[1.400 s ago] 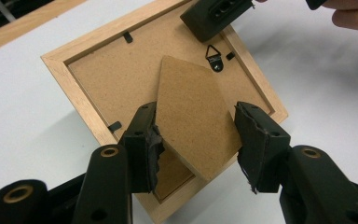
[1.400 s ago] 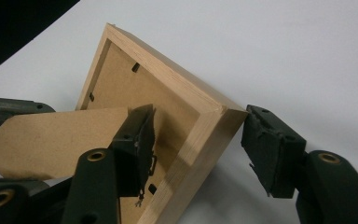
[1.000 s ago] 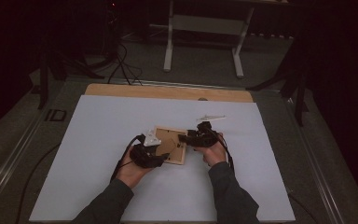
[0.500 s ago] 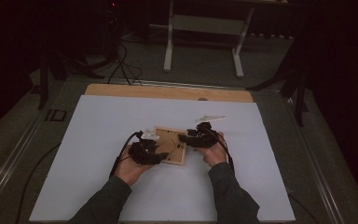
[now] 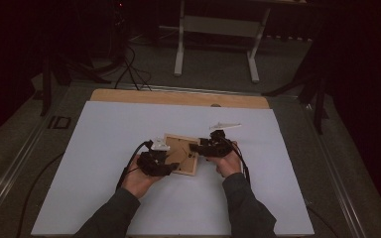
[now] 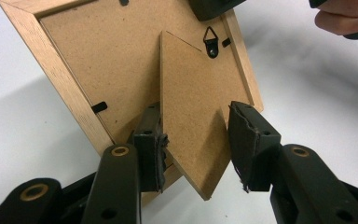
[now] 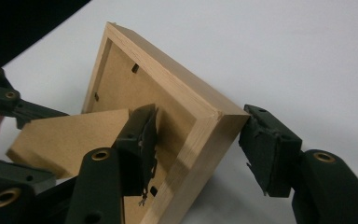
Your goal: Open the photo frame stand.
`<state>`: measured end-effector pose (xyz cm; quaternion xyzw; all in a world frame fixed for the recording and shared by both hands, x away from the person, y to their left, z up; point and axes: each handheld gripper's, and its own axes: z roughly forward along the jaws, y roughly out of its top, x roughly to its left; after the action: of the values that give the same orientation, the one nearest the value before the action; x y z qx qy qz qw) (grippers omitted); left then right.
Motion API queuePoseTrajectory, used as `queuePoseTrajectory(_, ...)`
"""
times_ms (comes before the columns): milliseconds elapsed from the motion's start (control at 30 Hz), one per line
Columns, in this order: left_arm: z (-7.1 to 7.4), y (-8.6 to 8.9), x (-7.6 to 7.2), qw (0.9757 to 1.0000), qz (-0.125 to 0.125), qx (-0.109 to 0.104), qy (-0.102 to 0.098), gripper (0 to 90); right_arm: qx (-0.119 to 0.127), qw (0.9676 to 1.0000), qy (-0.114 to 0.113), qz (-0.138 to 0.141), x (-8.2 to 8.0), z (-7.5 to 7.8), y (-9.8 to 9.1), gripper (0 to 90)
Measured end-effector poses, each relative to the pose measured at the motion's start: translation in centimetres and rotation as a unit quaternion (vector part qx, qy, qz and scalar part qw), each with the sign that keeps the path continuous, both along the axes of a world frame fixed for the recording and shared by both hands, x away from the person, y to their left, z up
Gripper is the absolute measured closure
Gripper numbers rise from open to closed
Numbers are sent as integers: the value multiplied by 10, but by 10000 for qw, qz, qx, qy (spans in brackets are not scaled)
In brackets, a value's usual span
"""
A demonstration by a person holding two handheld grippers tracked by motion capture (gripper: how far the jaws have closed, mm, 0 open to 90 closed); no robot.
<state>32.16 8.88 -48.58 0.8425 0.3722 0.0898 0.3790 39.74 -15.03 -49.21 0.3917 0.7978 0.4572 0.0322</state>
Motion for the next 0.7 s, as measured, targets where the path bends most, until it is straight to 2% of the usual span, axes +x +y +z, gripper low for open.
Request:
queuePoseTrajectory(233,1,2,0,10000,-50,-13,-31,586,59,10000,1,40,-1,2,-2,484)
queuePoseTrajectory(333,1,3,0,9999,-51,19,-94,592,90,9999,-98,25,-3,6,-2,515)
queuePoseTrajectory(700,-1,2,5,9998,42,119,-120,608,37,9990,-450,-31,-8,16,-3,563)
